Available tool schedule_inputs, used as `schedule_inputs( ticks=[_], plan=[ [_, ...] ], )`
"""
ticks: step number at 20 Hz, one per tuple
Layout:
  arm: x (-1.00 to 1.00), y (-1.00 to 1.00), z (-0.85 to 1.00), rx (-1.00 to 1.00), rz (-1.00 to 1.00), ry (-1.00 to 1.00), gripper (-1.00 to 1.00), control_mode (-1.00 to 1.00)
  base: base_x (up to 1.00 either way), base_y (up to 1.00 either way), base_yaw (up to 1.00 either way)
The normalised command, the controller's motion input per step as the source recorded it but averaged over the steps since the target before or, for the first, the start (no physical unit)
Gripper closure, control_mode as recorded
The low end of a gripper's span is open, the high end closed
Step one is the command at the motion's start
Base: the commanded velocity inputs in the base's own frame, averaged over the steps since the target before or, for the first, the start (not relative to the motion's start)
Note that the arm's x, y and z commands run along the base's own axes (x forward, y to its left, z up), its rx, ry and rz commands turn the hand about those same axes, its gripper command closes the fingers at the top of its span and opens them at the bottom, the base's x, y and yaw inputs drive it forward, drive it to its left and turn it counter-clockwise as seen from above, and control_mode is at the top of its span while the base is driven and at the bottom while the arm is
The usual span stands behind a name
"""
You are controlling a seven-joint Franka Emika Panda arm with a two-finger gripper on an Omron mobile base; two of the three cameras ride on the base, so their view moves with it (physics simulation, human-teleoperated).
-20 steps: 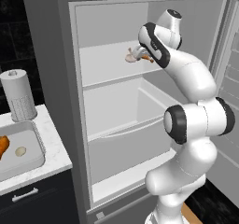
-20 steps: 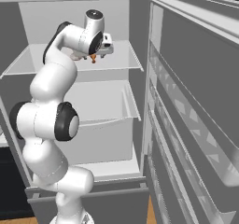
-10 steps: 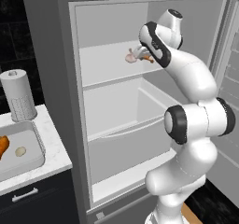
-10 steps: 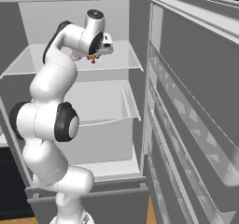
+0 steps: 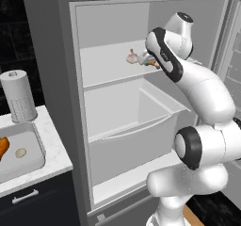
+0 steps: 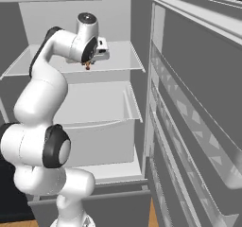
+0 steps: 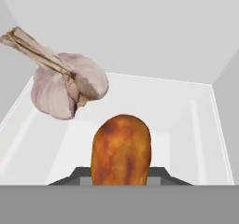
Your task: Place one garlic and one chicken drumstick in each tupperware on the nearby counter, to pack two identical lunches.
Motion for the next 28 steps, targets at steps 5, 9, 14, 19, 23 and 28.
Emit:
schedule_inputs(
  ticks=[5, 9, 14, 19, 23, 28],
  plan=[
    [-1.0, 0.33, -0.04, 0.0, -0.14, -0.12, 1.0, -1.0, 0.0, 0.0, 0.0],
    [-0.98, 0.04, 0.0, 0.01, -0.15, 0.13, 1.0, -1.0, 0.0, 0.0, 0.0],
    [-0.9, 0.0, -0.12, 0.0, -0.14, 0.3, 1.0, -1.0, 0.0, 0.0, 0.0],
    [-1.0, 0.0, -0.93, 0.0, -0.08, 0.12, 1.0, -1.0, 0.0, 0.0, 0.0],
    [-0.71, 0.0, -0.81, 0.0, 0.0, 0.32, 1.0, -1.0, 0.0, 0.0, 0.0],
    [-0.5, 0.0, -0.57, 0.0, 0.0, 0.36, 1.0, -1.0, 0.0, 0.0, 0.0]
  ],
)
